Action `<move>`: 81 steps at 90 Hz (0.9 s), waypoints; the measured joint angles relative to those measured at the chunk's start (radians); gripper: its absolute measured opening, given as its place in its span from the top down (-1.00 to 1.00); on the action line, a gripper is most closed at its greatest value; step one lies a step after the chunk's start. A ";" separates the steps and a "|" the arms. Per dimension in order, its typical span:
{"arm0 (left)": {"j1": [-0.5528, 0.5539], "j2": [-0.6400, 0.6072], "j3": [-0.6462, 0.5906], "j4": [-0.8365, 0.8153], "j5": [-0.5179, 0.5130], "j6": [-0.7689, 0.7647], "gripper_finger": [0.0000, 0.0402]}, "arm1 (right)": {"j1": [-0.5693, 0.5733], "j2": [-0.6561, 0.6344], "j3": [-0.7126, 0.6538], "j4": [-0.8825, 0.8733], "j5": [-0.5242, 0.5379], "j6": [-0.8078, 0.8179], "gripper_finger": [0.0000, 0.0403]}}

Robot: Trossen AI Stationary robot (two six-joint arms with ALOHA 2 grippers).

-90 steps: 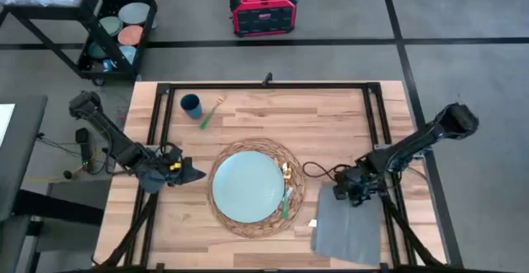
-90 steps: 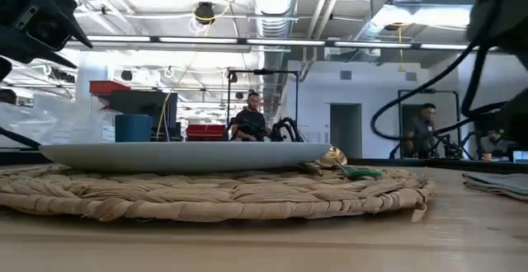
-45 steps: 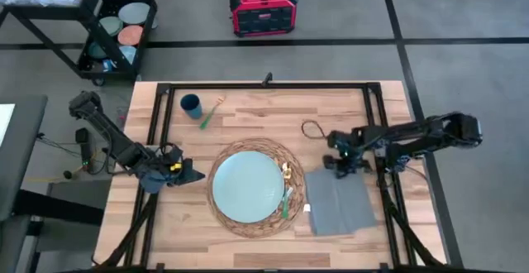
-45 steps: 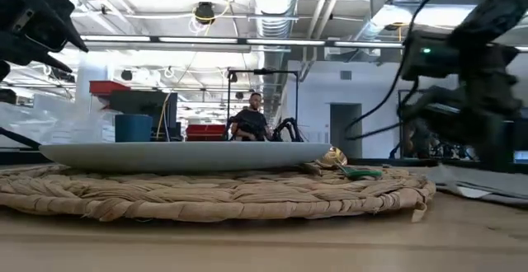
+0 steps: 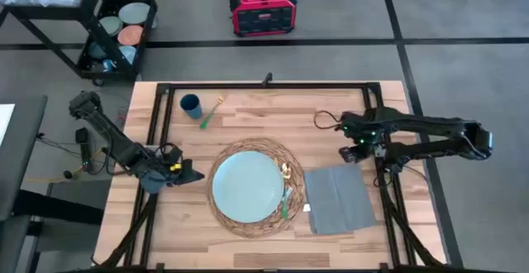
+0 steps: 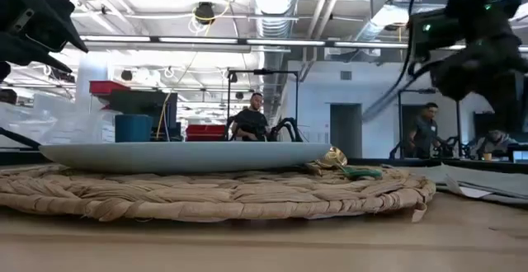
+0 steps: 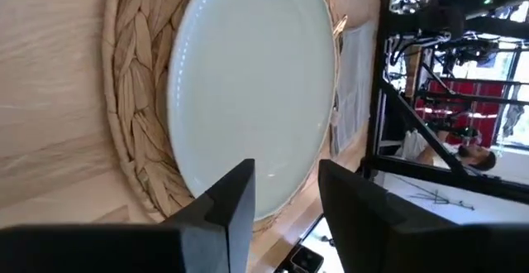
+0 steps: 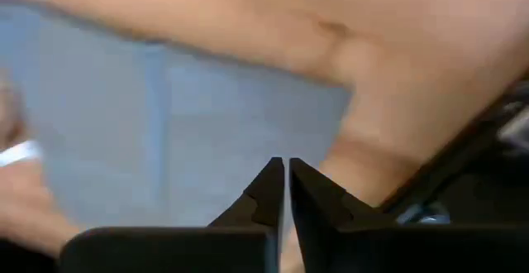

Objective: Set table place
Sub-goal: Fold the gray table napkin

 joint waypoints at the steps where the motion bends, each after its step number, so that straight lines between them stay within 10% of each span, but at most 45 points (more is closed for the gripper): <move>1: 0.000 0.000 0.000 0.000 0.000 0.000 0.41 | 0.003 -0.001 0.000 0.001 0.000 0.004 0.80; 35: 0.000 0.000 0.000 -0.023 -0.006 -0.017 0.41 | 0.267 0.084 -0.002 0.107 0.121 0.631 0.14; 67: 0.000 -0.007 0.000 -0.023 0.060 -0.017 0.41 | 0.785 0.151 -0.002 0.169 0.248 1.435 0.20; 81: 0.000 -0.042 0.000 -0.047 0.076 -0.013 0.41 | 0.864 0.199 -0.003 0.161 0.093 1.501 0.21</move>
